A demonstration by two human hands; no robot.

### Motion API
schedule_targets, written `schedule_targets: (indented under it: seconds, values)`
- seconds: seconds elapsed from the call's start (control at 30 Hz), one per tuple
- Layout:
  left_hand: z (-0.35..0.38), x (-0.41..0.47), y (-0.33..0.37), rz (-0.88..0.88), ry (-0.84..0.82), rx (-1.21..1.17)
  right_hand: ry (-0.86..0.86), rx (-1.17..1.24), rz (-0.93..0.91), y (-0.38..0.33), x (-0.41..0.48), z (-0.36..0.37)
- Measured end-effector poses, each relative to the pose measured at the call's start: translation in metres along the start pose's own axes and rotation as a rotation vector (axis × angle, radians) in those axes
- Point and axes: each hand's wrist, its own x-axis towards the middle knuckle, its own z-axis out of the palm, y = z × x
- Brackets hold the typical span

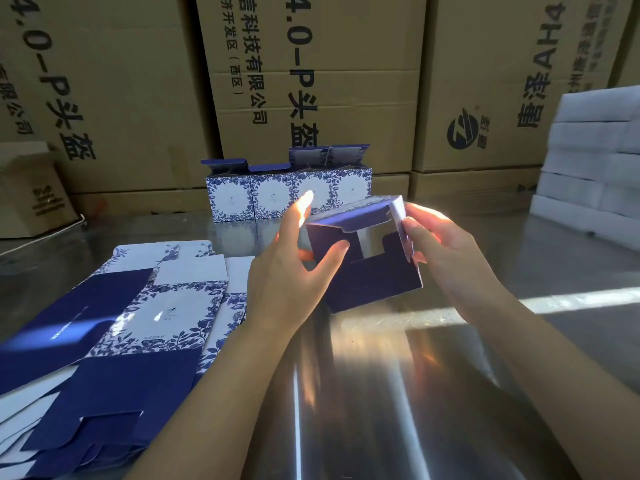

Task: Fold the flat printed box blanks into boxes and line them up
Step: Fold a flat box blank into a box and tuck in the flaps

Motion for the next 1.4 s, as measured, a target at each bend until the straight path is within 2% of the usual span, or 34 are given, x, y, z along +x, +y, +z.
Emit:
schedule_targets:
  seconds: [0.13,0.4,0.53,0.63,0.77,0.87,0.97,1.03,1.13,1.23,1.3,1.4]
  values:
    - [0.005,-0.004,-0.001,-0.018,-0.035,-0.034,0.074,-0.01,-0.096,-0.009,-0.006,-0.001]
    - [0.013,-0.01,-0.001,-0.008,-0.305,-0.13,0.108,-0.219,-0.17,-0.007,-0.008,-0.002]
    - [0.002,-0.009,-0.002,0.1,-0.424,0.057,0.11,-0.419,-0.353,-0.003,-0.009,0.003]
    - [-0.004,-0.007,-0.003,0.095,-0.454,0.186,0.11,-0.405,-0.402,-0.001,-0.01,0.006]
    - [-0.01,-0.004,-0.006,0.181,-0.48,0.234,0.099,-0.434,-0.453,-0.001,-0.01,0.007]
    - [-0.01,0.0,-0.01,0.211,-0.607,0.29,0.065,-0.508,-0.484,-0.002,-0.011,0.008]
    - [-0.007,-0.001,-0.016,0.167,-0.699,0.257,0.05,-0.646,-0.503,-0.001,-0.014,0.012]
    - [-0.004,-0.001,-0.018,0.097,-0.691,0.184,0.041,-0.683,-0.49,-0.002,-0.015,0.012]
    - [0.001,0.0,-0.016,0.011,-0.541,0.1,0.023,-0.69,-0.469,-0.005,-0.014,0.011]
    - [0.0,-0.001,-0.008,-0.063,-0.427,-0.11,0.003,-0.696,-0.443,-0.005,-0.014,0.011]
    - [0.0,-0.003,-0.005,-0.051,-0.435,-0.172,0.005,-0.7,-0.443,-0.005,-0.013,0.011]
    - [0.001,-0.005,-0.002,0.008,-0.495,-0.113,0.004,-0.696,-0.444,-0.004,-0.013,0.011]
